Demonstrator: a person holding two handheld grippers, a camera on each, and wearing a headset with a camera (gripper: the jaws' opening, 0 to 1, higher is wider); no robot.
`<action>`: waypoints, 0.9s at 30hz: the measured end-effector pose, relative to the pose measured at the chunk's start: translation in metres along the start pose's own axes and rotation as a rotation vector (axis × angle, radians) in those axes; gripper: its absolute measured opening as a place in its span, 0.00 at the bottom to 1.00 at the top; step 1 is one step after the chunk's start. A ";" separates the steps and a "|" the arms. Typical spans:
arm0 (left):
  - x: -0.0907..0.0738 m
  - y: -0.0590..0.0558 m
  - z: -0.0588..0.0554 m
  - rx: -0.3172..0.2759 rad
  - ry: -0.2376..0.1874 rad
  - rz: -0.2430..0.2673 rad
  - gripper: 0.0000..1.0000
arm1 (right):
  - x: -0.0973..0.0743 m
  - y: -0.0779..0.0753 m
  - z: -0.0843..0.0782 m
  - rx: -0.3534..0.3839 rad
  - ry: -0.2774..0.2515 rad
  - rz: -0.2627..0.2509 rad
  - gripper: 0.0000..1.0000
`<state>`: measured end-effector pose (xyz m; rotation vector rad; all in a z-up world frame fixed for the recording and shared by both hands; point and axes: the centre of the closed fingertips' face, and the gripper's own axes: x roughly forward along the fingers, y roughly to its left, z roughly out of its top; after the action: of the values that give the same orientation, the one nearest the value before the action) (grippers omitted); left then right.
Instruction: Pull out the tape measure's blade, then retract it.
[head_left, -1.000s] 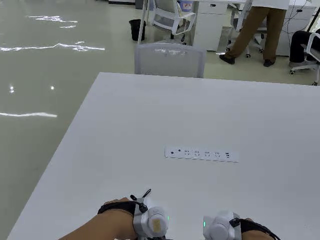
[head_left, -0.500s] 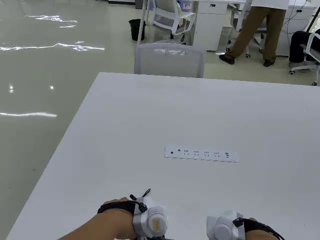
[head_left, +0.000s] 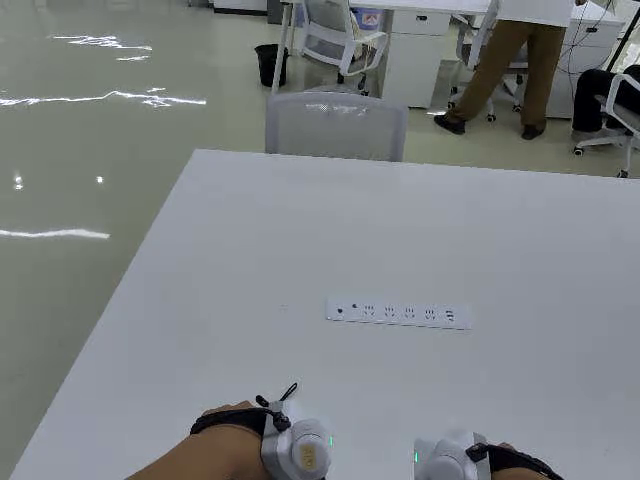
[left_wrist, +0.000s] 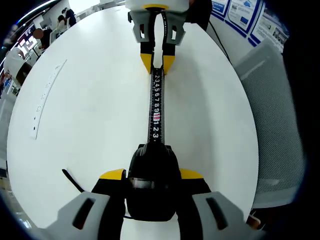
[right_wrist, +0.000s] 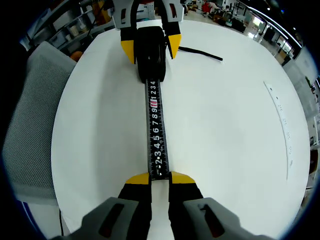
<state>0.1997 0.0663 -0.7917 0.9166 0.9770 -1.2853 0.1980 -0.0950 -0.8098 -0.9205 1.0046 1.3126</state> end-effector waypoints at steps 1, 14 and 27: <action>-0.001 0.000 0.000 0.000 -0.001 0.001 0.34 | 0.000 0.000 -0.001 0.003 0.002 0.000 0.10; 0.001 0.000 -0.001 -0.001 0.000 -0.002 0.34 | -0.005 0.002 -0.015 0.014 0.012 0.005 0.10; -0.004 -0.003 0.003 -0.003 0.000 -0.001 0.34 | -0.007 0.001 -0.027 0.013 0.034 0.001 0.10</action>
<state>0.1971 0.0649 -0.7868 0.9144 0.9795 -1.2844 0.1953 -0.1230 -0.8117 -0.9356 1.0386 1.2941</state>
